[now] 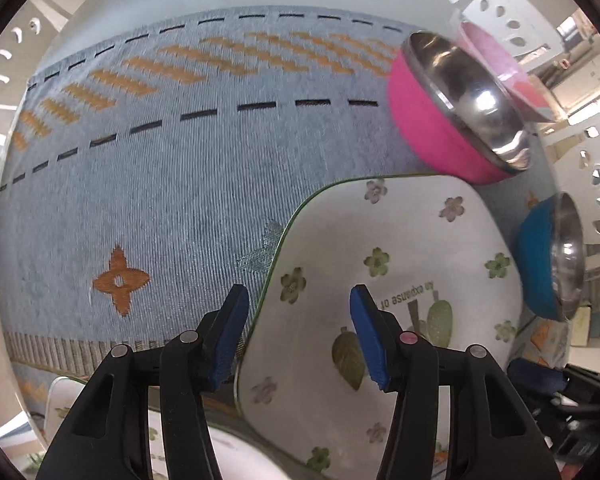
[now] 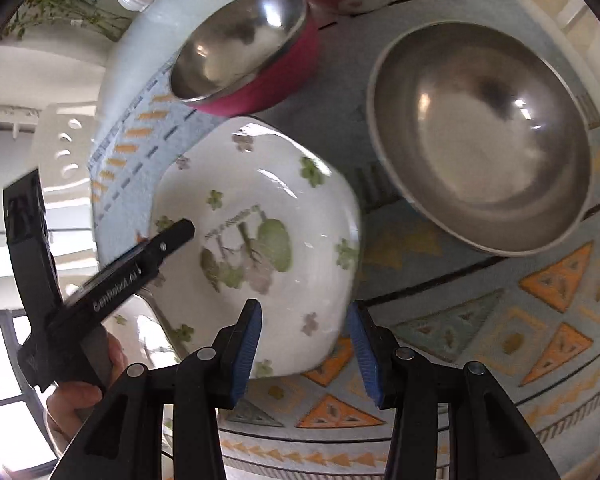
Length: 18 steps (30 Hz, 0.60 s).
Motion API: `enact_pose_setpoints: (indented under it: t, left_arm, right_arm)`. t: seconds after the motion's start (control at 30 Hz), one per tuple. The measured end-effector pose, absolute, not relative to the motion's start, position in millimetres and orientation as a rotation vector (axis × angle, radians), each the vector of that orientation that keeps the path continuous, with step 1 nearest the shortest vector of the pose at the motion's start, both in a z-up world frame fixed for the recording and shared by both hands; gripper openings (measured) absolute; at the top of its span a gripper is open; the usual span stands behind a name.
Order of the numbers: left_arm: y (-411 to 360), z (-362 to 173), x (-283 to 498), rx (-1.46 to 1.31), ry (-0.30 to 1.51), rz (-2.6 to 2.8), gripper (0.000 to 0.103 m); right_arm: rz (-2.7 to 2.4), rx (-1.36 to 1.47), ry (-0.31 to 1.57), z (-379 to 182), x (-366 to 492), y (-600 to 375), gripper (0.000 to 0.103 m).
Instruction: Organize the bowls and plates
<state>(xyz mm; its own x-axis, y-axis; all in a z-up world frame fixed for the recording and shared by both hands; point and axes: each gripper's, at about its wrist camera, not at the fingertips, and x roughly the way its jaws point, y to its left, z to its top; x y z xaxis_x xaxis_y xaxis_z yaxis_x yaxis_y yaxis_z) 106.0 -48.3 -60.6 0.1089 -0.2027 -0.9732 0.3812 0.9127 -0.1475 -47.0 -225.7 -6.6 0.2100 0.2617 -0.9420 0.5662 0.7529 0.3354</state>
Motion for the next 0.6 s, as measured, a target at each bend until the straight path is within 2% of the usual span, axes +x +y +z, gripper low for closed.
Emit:
enact_pose_setpoints:
  t: [0.27, 0.6]
  left_arm:
    - [-41, -64, 101, 0.078, 1.392, -0.375, 0.05]
    - [-28, -66, 90, 0.057, 1.384, -0.337, 0.052]
  right_arm:
    - [-0.181, 0.761, 1.444, -43, -38, -248, 0.049]
    - [-0.137, 0.695, 1.44, -38, -30, -244, 0.052]
